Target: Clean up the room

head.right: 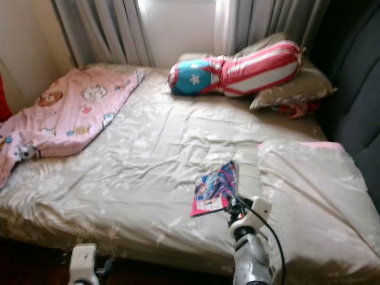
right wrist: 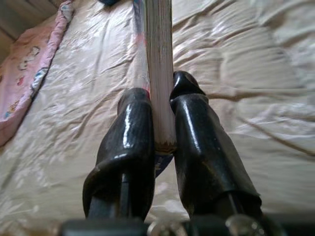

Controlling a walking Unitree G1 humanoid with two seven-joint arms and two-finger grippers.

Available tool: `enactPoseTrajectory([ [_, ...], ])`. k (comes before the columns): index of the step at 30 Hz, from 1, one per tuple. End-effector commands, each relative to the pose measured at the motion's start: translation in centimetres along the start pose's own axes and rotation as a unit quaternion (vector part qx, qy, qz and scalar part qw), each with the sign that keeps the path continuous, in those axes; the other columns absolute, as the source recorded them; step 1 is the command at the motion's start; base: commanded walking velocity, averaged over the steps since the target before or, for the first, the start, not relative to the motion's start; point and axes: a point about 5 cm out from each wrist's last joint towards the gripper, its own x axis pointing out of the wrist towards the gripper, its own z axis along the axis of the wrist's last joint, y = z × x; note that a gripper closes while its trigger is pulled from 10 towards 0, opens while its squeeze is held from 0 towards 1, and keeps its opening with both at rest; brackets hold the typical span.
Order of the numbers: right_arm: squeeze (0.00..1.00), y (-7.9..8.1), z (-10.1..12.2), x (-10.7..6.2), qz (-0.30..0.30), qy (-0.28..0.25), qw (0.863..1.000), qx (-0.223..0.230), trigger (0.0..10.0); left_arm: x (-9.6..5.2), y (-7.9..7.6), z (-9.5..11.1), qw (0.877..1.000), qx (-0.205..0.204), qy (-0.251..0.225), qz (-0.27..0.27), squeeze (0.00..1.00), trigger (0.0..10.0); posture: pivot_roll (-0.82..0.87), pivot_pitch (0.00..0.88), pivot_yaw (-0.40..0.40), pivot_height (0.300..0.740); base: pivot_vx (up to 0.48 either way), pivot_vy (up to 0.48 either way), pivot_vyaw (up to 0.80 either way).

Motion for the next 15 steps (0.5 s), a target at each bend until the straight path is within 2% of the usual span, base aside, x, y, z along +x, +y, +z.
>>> enactPoseTrajectory([
  [1,0.0,0.8,0.68,0.52,0.013,-0.016,1.0,0.001,10.0,-0.3,0.84,-0.19,1.0,0.003,-0.001,0.01,0.0,10.0,0.01,0.012,-0.02,0.725,0.0,0.0,0.0],
  [11,0.0,0.79,0.63,0.51,0.011,-0.015,1.0,0.0,10.0,-0.38,0.93,-0.57,1.0,-0.011,0.01,0.017,0.0,10.0,0.01,0.009,-0.021,0.725,0.0,0.0,0.0],
  [15,0.0,0.79,0.58,0.52,0.01,-0.013,1.0,0.001,10.0,-0.35,0.92,-0.56,1.0,-0.009,0.012,0.015,0.0,10.0,0.01,0.008,-0.021,0.725,0.0,0.423,0.0],
])
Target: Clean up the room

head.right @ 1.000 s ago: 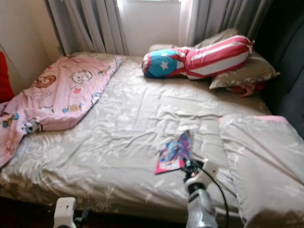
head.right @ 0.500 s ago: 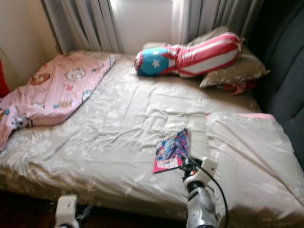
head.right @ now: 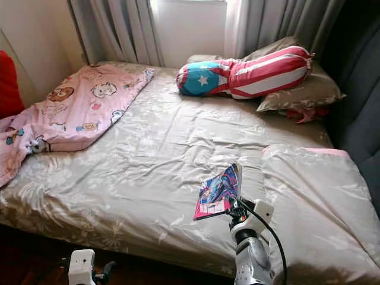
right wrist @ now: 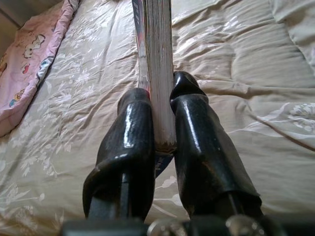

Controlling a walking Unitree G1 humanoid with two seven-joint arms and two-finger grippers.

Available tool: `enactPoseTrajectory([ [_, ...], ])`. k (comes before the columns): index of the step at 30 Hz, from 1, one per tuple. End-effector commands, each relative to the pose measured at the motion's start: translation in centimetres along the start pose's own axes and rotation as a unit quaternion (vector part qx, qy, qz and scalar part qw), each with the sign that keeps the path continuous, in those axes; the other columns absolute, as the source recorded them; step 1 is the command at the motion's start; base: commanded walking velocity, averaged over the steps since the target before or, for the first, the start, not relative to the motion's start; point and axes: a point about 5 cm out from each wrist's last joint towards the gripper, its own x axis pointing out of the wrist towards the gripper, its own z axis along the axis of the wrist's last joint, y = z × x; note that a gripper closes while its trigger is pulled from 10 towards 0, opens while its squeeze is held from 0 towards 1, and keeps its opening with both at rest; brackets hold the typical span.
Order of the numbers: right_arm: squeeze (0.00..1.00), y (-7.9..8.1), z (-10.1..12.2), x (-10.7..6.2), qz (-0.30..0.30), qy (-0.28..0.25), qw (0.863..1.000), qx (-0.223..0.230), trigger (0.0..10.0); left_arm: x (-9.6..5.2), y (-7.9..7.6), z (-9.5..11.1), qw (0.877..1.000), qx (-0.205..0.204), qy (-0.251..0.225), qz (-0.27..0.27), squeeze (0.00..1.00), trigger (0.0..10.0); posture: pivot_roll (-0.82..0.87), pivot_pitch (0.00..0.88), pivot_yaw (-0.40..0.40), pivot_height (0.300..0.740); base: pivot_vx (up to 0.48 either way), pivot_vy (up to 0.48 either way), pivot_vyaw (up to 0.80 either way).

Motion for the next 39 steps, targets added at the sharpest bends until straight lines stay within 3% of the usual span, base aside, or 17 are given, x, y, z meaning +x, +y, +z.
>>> enactPoseTrajectory([
  [1,0.0,0.44,0.81,0.49,0.007,-0.015,1.0,-0.002,10.0,-0.1,0.41,-0.23,1.0,0.0,0.009,0.007,0.0,10.0,0.01,0.008,-0.021,0.725,0.0,0.48,0.0],
  [5,0.0,0.47,0.77,0.5,0.006,-0.014,1.0,-0.001,10.0,-0.1,0.45,-0.21,1.0,0.001,0.008,0.008,0.0,10.0,0.01,0.009,-0.02,0.725,0.0,0.48,0.0],
  [13,0.0,0.54,0.61,0.54,0.005,-0.007,1.0,-0.002,10.0,-0.15,0.52,-0.28,1.0,0.006,0.01,0.009,0.0,10.0,0.01,0.009,-0.02,0.725,0.0,0.0,-0.71],
  [32,0.0,0.62,0.67,0.56,0.006,-0.012,1.0,0.0,10.0,-0.15,0.54,-0.4,1.0,0.009,0.016,0.007,0.0,10.0,0.01,0.008,-0.018,0.725,0.0,0.0,0.0],
  [39,0.0,0.69,0.6,0.54,0.009,-0.011,1.0,0.001,10.0,-0.17,0.48,-0.46,1.0,0.011,0.017,0.004,0.0,10.0,0.01,0.008,-0.017,0.725,0.33,0.0,0.0],
])
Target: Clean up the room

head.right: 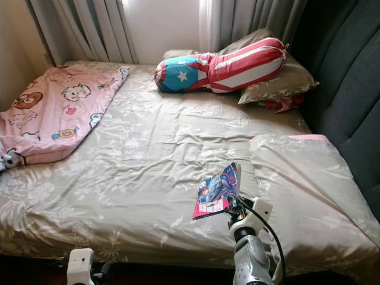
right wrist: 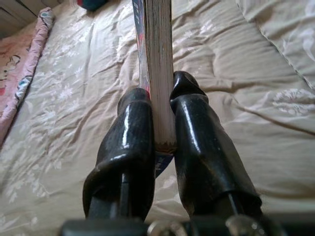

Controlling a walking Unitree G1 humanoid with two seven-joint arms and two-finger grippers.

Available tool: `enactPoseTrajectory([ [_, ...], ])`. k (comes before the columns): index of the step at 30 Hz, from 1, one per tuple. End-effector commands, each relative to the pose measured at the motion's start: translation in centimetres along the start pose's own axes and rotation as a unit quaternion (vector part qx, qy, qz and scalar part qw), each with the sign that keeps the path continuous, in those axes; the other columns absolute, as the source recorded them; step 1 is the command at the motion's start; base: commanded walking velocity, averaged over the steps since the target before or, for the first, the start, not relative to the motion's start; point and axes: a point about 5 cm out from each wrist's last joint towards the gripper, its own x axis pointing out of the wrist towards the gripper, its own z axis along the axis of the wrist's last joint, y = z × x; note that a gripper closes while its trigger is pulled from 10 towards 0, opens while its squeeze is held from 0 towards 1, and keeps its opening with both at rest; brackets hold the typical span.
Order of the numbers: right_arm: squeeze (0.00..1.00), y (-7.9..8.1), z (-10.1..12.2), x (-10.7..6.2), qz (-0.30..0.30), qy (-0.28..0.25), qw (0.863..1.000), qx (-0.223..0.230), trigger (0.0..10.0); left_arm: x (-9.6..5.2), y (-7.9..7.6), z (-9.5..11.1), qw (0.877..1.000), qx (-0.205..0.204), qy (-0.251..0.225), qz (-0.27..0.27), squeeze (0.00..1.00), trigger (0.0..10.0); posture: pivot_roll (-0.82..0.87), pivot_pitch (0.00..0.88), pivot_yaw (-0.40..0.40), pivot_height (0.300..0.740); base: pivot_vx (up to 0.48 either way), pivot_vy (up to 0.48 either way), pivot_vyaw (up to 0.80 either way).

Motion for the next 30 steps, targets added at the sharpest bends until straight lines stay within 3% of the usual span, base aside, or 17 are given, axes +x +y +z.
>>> enactPoseTrajectory([
  [1,0.0,0.3,0.5,0.2,0.009,-0.015,1.0,0.0,10.0,-0.2,0.1,-0.5,1.0,0.003,0.014,0.0,0.0,10.0,0.01,0.009,-0.016,0.725,0.356,0.0,0.0],
  [15,0.0,0.4,0.4,0.2,0.012,-0.013,1.0,0.002,10.0,-0.2,0.1,-0.4,1.0,0.007,0.009,-0.002,0.0,10.0,0.01,0.014,-0.015,0.725,0.31,0.0,0.0],
  [30,0.0,0.4,0.3,0.0,0.009,-0.02,1.0,0.006,10.0,1.4,-1.6,5.0,0.992,0.009,-0.113,-0.046,0.0,10.0,0.01,0.022,-0.01,0.725,0.0,0.0,0.0],
])
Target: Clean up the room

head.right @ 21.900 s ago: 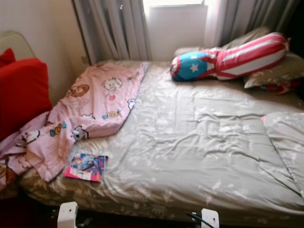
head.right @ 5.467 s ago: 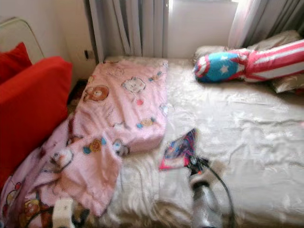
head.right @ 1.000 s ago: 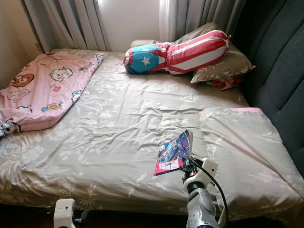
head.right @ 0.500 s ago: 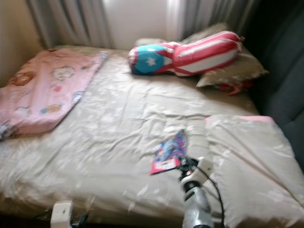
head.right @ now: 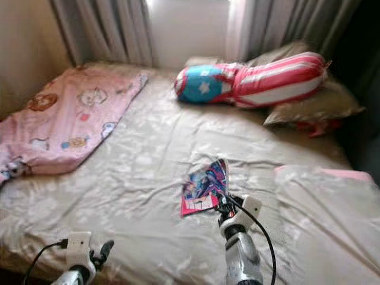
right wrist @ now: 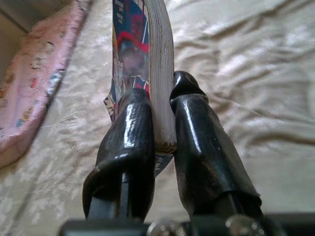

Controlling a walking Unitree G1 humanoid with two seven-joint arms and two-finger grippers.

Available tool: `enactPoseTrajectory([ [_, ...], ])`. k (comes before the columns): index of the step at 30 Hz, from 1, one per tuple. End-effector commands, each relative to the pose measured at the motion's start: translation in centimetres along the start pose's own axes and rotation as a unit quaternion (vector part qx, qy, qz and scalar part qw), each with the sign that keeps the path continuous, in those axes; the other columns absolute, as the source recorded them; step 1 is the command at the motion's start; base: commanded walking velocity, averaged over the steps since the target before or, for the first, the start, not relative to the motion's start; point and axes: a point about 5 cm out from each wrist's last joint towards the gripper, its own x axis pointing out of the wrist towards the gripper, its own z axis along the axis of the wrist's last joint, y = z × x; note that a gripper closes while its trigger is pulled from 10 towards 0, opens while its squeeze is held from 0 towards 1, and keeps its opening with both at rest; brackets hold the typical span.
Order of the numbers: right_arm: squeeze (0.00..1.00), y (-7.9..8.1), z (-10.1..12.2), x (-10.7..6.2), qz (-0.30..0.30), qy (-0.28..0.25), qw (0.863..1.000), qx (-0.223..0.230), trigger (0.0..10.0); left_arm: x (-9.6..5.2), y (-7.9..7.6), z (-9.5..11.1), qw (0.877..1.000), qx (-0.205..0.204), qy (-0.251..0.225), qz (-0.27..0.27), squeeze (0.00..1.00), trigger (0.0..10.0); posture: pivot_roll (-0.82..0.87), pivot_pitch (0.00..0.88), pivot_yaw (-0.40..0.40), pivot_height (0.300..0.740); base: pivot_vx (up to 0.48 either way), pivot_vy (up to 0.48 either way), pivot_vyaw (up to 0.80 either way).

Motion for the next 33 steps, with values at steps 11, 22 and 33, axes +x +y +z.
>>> enactPoseTrajectory([
  [11,0.0,-0.8,1.1,-0.1,-0.018,-0.031,0.999,0.0,10.0,0.5,-0.8,2.4,0.997,-0.003,-0.073,-0.024,0.0,10.0,0.02,0.022,-0.009,0.725,0.0,0.0,0.0],
  [22,0.0,-0.7,1.3,0.1,-0.014,-0.029,0.999,-0.028,10.0,0.6,-0.8,2.9,0.996,-0.009,-0.086,-0.018,0.0,10.0,0.01,0.016,-0.009,0.725,0.0,0.0,0.0],
  [33,0.0,-0.8,1.5,0.1,-0.015,-0.033,0.999,-0.035,10.0,0.7,-1.0,3.3,0.995,-0.011,-0.094,-0.021,0.0,10.0,0.01,0.0,-0.009,0.725,0.0,0.0,0.0],
])
